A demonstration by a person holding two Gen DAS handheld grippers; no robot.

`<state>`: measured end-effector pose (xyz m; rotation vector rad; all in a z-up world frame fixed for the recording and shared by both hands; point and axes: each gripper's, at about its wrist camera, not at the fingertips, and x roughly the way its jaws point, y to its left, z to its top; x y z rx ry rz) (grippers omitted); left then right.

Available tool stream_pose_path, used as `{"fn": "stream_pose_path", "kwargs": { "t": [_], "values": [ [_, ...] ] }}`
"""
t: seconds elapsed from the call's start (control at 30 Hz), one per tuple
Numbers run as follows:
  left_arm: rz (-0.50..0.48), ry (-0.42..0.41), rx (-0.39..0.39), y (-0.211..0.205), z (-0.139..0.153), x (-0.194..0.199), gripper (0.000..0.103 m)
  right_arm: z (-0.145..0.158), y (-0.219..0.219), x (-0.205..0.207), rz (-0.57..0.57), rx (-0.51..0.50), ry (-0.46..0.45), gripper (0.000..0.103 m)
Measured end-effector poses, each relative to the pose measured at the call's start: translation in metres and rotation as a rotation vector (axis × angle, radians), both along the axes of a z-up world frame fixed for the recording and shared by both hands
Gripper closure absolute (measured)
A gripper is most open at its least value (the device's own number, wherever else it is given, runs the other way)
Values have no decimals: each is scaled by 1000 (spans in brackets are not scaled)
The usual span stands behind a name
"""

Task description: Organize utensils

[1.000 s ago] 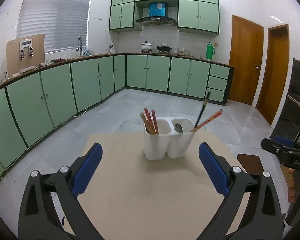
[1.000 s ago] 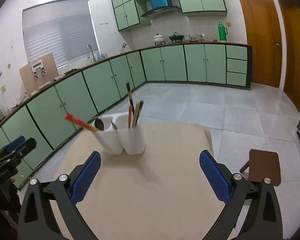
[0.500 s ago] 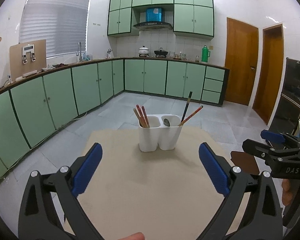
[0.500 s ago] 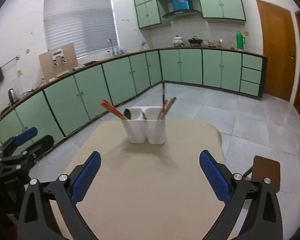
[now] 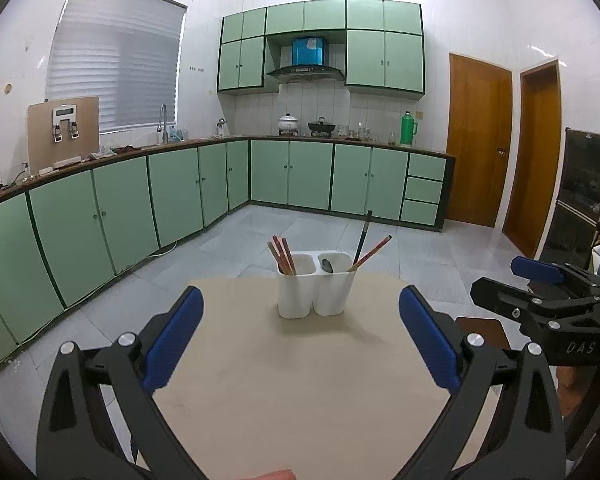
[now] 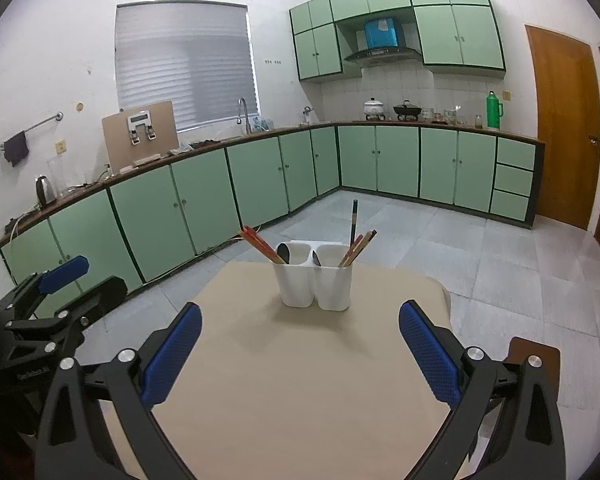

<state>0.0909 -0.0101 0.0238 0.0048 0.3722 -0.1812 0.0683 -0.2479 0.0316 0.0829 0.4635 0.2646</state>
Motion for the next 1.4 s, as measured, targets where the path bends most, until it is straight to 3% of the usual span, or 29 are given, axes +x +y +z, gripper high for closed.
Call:
{"fn": "stream_pose_path", "kwargs": {
  "t": [1.4],
  "values": [
    [12,-24,1,8,8,-13,8,9,8,-8,1,-6,-33,6]
  ]
}}
